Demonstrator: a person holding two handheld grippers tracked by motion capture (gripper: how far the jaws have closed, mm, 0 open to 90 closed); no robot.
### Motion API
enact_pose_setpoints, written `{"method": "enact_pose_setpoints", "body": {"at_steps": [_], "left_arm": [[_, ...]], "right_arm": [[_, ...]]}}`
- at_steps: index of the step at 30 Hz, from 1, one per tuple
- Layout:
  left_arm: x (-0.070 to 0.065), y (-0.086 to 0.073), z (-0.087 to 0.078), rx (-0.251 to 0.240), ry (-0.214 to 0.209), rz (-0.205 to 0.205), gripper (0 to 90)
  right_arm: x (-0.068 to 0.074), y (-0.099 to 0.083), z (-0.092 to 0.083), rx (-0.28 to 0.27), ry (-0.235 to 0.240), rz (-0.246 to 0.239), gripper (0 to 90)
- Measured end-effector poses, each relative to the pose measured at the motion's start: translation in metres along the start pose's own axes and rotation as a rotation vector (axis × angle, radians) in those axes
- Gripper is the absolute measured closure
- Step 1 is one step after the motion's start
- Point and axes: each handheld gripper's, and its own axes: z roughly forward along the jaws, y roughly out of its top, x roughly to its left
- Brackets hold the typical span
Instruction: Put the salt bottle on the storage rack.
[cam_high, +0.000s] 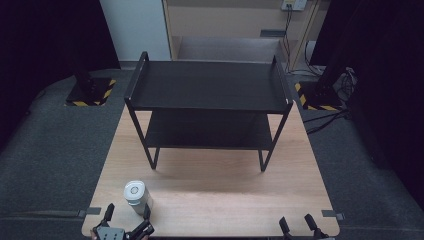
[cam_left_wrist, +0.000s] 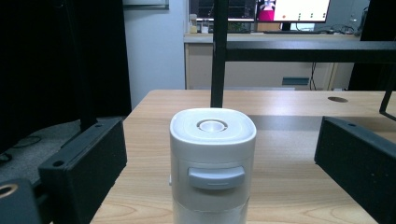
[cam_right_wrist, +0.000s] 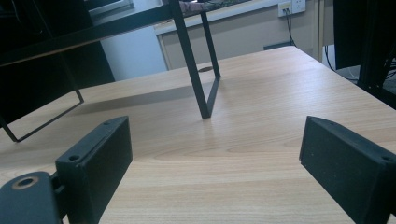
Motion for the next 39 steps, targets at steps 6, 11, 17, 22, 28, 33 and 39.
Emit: {"method": "enact_pose_setpoints", "body": {"at_steps": [6,11,17,22,28,33,39], "left_arm": [[-0.001,-0.001,-0.002,-0.010,0.003,-0.003,0.7],[-0.005,-0.003,-0.001,-0.011,0.015,-0.003,0.6],[-0.010,-0.008,0.006,-0.006,0.034,0.002,0.5],[-0.013,-0.013,0.022,0.015,0.040,0.010,0.4],[-0.012,-0.018,0.041,0.035,0.053,0.017,1.9],[-0.009,-0.021,0.050,0.047,0.047,0.023,5.4],[-0.004,-0.019,0.053,0.072,0.021,0.036,18.7]], "right_arm": [[0.000,0.001,-0.003,-0.006,-0.004,0.001,9.2],[0.000,0.001,-0.004,-0.009,0.000,0.002,9.2],[-0.001,0.000,-0.005,-0.006,-0.002,0.006,9.2],[-0.002,-0.001,-0.005,0.003,-0.008,0.006,9.3],[-0.004,-0.001,-0.004,0.007,-0.017,0.008,9.3],[-0.005,-0.002,-0.003,0.016,-0.025,0.008,9.3],[-0.004,-0.002,0.002,0.028,-0.024,0.007,9.3]]}}
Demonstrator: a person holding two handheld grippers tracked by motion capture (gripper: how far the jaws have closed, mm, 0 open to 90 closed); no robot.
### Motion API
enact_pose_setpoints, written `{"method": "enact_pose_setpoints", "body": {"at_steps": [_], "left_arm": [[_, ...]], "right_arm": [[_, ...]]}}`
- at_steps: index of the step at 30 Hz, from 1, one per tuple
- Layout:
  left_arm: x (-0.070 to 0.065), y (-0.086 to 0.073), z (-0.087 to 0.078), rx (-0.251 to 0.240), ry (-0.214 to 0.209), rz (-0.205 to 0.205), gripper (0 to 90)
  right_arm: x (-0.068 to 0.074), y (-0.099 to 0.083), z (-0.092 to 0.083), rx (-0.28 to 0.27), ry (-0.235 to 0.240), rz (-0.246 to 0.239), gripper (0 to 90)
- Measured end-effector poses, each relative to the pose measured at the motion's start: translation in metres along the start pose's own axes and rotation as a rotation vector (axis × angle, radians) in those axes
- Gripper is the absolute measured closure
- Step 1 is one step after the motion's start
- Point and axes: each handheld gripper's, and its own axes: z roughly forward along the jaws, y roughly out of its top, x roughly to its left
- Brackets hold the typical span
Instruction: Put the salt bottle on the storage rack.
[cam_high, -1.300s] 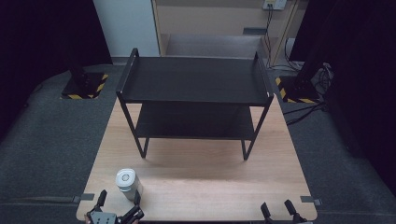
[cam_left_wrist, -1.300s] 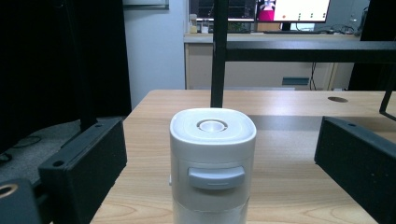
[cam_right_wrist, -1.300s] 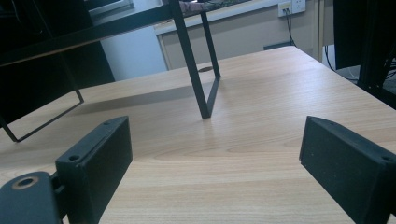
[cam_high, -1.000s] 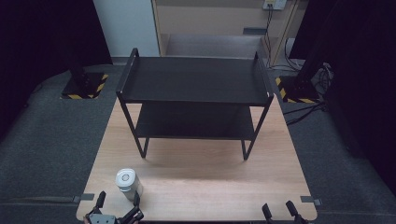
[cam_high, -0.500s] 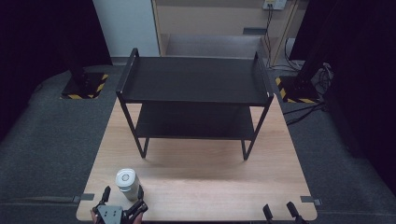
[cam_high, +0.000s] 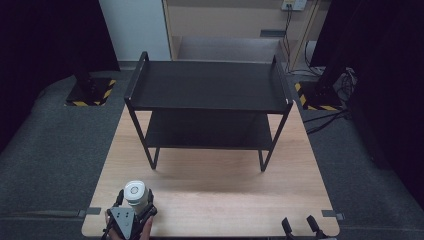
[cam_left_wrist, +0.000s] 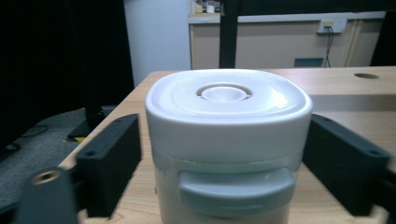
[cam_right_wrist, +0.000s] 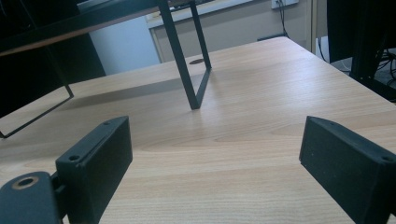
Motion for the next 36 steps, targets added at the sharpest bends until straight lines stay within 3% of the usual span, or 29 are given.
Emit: {"method": "enact_pose_setpoints", "body": {"at_steps": [4,5,11,16,17,19,20,22,23,25,26,30,36], "left_arm": [[0.003,0.001,-0.003,-0.009,-0.015,0.005,29.7],[0.008,0.002,-0.003,-0.007,-0.030,-0.011,30.0],[0.011,0.007,-0.003,0.010,-0.040,-0.017,30.4],[0.014,0.022,-0.007,0.020,-0.071,-0.025,30.4],[0.012,0.033,-0.011,0.005,-0.084,-0.018,30.4],[0.012,0.040,-0.012,-0.002,-0.093,-0.014,30.4],[0.010,0.055,-0.014,-0.009,-0.116,-0.015,30.4],[0.009,0.063,-0.014,-0.014,-0.126,-0.017,30.4],[0.005,0.078,-0.014,-0.026,-0.142,-0.014,30.4],[0.002,0.092,-0.013,-0.038,-0.162,-0.015,30.4],[0.002,0.092,-0.013,-0.038,-0.162,-0.015,30.4],[-0.005,0.121,-0.007,-0.059,-0.214,-0.025,30.4],[-0.020,0.147,0.004,-0.091,-0.246,-0.026,30.4]], "right_arm": [[0.001,0.001,0.003,0.004,0.002,-0.005,9.4],[0.001,0.001,0.004,0.003,0.001,-0.007,9.4],[0.003,0.002,0.007,0.005,0.005,-0.012,9.6],[0.005,0.003,0.006,0.001,0.006,-0.015,10.0],[0.005,0.003,0.006,-0.003,0.007,-0.019,10.1],[0.006,0.004,0.005,-0.006,0.005,-0.019,10.1],[0.006,0.005,0.005,-0.008,0.005,-0.021,10.1],[0.007,0.005,0.005,-0.012,0.005,-0.022,10.1],[0.007,0.007,0.003,-0.016,0.003,-0.023,10.2],[0.008,0.008,0.002,-0.019,0.001,-0.021,10.3],[0.008,0.008,0.002,-0.022,0.002,-0.022,10.3],[0.009,0.010,0.000,-0.030,0.001,-0.022,10.4],[0.010,0.012,0.000,-0.044,0.002,-0.026,10.5]]}}
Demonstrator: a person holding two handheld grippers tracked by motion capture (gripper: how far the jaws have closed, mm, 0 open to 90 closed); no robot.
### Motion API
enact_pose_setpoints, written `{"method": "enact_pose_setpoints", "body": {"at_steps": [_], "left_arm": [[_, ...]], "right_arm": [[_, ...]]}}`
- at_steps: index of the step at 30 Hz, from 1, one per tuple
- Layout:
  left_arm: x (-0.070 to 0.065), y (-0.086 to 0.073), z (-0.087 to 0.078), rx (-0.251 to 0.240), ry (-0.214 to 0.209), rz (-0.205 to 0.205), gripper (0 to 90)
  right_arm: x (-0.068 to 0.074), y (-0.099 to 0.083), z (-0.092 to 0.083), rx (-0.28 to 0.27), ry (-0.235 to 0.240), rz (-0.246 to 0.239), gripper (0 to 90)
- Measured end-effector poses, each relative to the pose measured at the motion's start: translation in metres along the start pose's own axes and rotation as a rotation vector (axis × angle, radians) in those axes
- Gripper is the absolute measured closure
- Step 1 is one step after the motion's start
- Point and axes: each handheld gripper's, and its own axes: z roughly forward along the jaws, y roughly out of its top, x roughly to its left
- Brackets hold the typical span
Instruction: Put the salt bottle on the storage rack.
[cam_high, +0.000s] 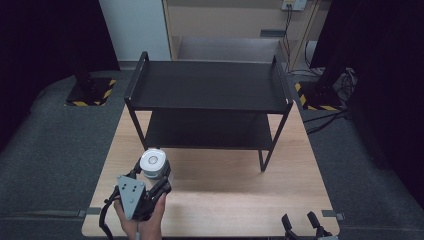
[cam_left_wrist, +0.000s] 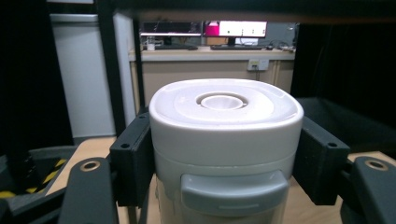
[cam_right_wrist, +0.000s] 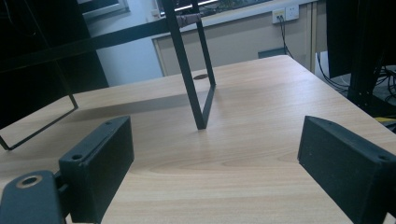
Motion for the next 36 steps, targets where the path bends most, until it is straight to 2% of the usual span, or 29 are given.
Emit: {"method": "enact_pose_setpoints", "body": {"at_steps": [4,7,10,14,20,24,31,36], "left_arm": [[-0.005,0.011,0.010,-0.010,-0.008,0.004,30.4],[-0.010,0.021,0.023,-0.023,-0.011,0.009,30.4],[-0.013,0.025,0.030,-0.020,-0.009,0.011,30.4],[-0.019,0.030,0.048,-0.006,0.001,0.011,30.4],[-0.024,0.030,0.064,-0.002,0.030,0.014,30.5],[-0.028,0.028,0.082,0.008,0.056,0.023,30.4],[-0.031,0.025,0.106,0.029,0.088,0.004,30.4],[-0.030,0.021,0.123,0.013,0.112,-0.008,30.5]], "right_arm": [[0.000,0.001,0.001,-0.003,0.003,0.001,10.6],[-0.001,0.002,0.002,-0.014,0.006,0.003,10.5],[-0.001,0.004,0.003,-0.014,0.007,0.005,10.6],[-0.004,0.005,0.006,-0.019,0.008,0.007,10.6],[-0.007,0.006,0.009,-0.027,0.005,0.008,10.9],[-0.010,0.006,0.013,-0.025,0.002,0.010,11.0],[-0.014,0.006,0.018,-0.014,0.001,0.010,11.1],[-0.017,0.006,0.020,-0.012,-0.009,0.011,11.3]]}}
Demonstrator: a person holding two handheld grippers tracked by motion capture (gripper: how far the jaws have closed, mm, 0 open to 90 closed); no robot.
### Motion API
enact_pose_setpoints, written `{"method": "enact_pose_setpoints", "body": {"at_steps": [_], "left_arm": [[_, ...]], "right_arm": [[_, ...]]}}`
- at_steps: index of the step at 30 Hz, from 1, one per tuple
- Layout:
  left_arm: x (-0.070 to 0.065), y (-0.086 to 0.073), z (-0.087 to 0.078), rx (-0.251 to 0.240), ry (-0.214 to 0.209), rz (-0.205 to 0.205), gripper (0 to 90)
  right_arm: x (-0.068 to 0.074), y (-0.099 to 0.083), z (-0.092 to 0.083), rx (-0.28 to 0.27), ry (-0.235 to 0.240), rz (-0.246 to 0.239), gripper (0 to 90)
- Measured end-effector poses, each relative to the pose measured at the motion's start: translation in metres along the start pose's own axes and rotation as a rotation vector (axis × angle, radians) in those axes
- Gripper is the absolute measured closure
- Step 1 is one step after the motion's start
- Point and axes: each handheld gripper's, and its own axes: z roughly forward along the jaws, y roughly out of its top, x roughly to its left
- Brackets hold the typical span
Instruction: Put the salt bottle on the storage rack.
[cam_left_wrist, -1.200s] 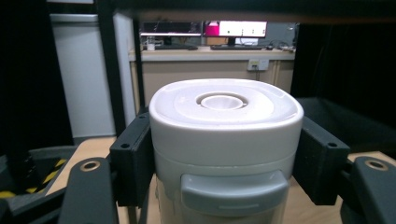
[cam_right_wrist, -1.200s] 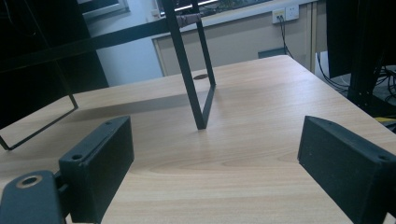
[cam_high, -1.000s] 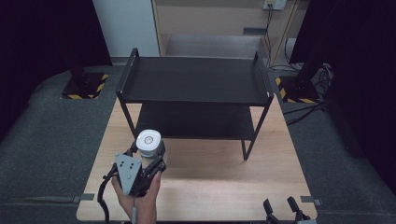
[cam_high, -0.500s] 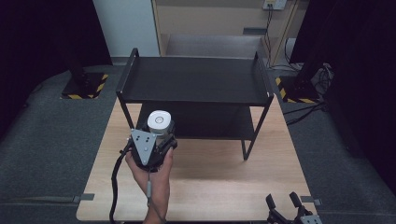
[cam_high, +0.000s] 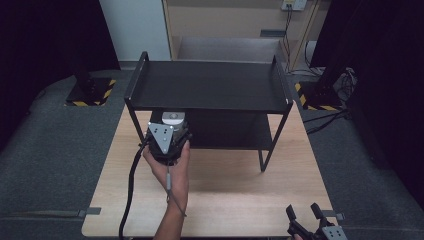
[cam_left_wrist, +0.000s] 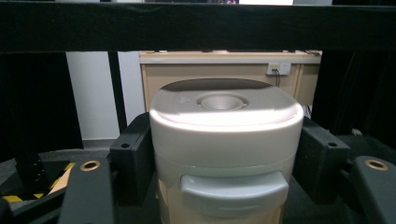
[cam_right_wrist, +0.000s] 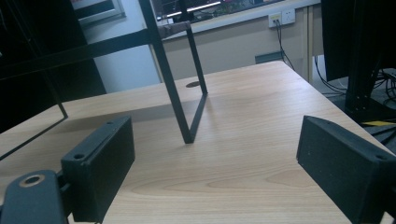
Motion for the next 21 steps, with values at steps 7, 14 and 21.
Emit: {"method": "enact_pose_setpoints", "body": {"at_steps": [7,14,21], "left_arm": [[-0.001,-0.005,0.016,-0.004,0.022,0.002,30.5],[-0.007,-0.006,0.025,-0.017,0.039,0.017,30.4],[-0.010,-0.013,0.037,-0.001,0.051,0.011,30.4]], "right_arm": [[-0.004,-0.001,0.004,0.007,-0.016,0.001,11.4],[-0.004,0.000,0.009,0.009,-0.018,0.003,11.5],[-0.005,0.001,0.010,0.007,-0.021,0.004,11.6]]}}
